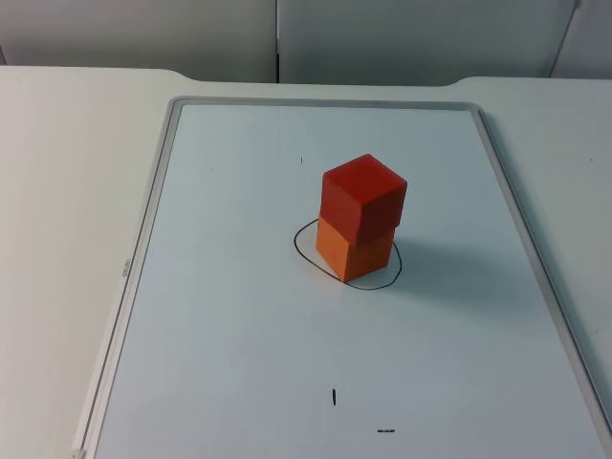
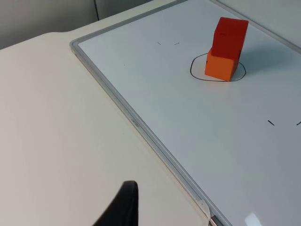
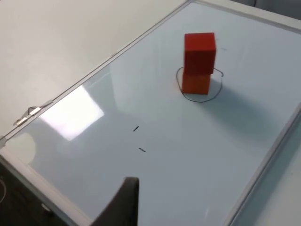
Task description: Pick up one cube with the left hand and another cube with the right hand. First place the cube in the right hand at the target position, then stack the cube in the left hand on top.
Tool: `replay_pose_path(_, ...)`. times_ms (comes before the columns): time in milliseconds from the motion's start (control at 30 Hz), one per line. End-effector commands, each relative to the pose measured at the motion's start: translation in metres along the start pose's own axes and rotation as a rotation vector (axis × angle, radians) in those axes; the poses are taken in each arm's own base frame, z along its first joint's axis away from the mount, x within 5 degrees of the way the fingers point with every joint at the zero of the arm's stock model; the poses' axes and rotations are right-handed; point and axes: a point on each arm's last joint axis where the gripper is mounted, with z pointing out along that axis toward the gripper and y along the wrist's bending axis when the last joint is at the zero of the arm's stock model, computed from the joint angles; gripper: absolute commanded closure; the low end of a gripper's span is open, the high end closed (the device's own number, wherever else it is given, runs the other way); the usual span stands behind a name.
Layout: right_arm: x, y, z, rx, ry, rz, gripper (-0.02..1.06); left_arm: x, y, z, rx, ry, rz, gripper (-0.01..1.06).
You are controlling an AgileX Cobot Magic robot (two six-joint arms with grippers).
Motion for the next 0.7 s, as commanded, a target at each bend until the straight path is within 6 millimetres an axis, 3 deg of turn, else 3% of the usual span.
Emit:
replay_pose_path(0,0.0005,0.0005,0.0012,0.059,-0.007,0.033,0.0,0.0001,-0.0003,0.0001,0.008,-0.01,-0.003,0.0)
replay_pose_path(333,0.0004,0.0034,0.0015,0.438,-0.011,0.233,0.0,0.0001,-0.0003,0.0001,0.008,-0.01,-0.003,0.0)
replay_pose_path(667,0.0002,0.0043,0.0018,0.554,-0.013,0.295,0.0,0.0001,-0.0003,0.0001,0.008,-0.01,-0.003,0.0)
